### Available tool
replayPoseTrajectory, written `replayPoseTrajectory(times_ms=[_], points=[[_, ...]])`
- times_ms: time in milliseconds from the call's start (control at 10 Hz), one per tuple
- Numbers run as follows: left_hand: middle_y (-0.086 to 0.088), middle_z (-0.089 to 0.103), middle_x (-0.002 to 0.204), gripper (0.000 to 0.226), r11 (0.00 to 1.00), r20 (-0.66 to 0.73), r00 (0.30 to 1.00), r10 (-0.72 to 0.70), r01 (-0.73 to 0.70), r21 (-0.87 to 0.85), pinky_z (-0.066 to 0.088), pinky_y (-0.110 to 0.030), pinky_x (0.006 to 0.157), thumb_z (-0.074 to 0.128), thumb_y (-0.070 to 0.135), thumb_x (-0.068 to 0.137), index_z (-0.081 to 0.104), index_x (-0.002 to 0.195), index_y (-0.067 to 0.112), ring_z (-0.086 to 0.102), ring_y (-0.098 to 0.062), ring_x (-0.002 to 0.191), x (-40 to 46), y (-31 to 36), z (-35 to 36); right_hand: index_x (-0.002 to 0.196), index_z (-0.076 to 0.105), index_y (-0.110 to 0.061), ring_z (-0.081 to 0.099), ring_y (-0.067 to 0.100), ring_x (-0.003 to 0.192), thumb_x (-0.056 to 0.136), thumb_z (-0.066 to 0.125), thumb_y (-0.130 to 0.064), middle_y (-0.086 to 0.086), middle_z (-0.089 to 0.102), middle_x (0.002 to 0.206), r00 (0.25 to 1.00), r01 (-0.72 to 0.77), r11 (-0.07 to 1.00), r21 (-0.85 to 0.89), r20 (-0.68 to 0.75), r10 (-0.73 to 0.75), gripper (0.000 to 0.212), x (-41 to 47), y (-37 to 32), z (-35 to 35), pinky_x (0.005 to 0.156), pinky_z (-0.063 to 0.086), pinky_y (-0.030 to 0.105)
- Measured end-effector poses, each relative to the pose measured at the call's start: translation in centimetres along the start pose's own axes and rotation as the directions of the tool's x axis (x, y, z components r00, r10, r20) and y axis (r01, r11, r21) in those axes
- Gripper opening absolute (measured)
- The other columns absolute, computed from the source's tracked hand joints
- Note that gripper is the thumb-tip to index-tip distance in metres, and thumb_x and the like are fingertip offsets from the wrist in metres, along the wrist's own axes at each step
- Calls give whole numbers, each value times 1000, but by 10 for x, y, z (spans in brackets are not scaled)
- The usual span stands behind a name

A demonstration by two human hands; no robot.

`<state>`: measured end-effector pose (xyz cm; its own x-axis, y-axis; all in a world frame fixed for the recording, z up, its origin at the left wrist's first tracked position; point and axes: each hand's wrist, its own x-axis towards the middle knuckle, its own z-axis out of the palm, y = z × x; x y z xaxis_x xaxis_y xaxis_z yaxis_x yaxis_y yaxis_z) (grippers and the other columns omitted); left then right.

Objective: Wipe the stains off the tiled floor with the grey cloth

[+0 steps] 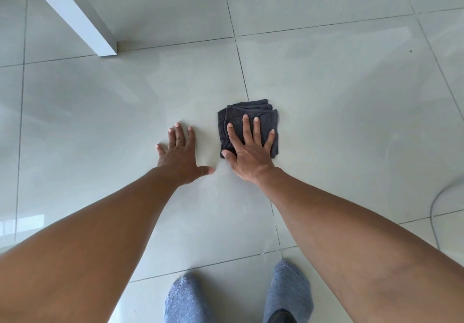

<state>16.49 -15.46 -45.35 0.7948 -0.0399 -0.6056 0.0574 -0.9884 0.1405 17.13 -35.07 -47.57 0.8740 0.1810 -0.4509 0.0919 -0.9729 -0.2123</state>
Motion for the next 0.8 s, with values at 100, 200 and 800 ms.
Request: replayPoseTrajectory(times_ms=[100, 200, 800], points=[[-15, -27, 163, 131, 1000, -4, 1000, 0, 0, 9, 9, -67, 118, 63, 75, 72, -16, 157, 16, -22, -31, 151, 1, 0, 1, 160, -5, -33, -30, 34, 151, 100, 29, -58, 9, -28, 167, 1000, 14, 1000, -18, 25, -14, 73, 2, -9, -3, 115, -13, 72], [-16, -27, 163, 130, 1000, -4, 1000, 7, -7, 4, 10, -67, 118, 63, 76, 72, -16, 157, 16, -21, -31, 152, 1, -1, 3, 160, -5, -33, -31, 34, 151, 100, 30, -58, 9, -28, 167, 999, 34, 999, -19, 24, -33, 73, 7, -17, -3, 115, -14, 72], [-15, 2, 167, 81, 994, -15, 1000, -8, 9, 112, 26, -54, 117, 52, 43, 94, 12, 158, 13, 4, -33, 154, -29, 9, -39, 161, 5, -23, -10, 26, 157, 103, 37, -50, 10, -2, 171, 997, 74, 996, 58, -29, -72, 71, -69, 2, -78, 123, 6, 61]])
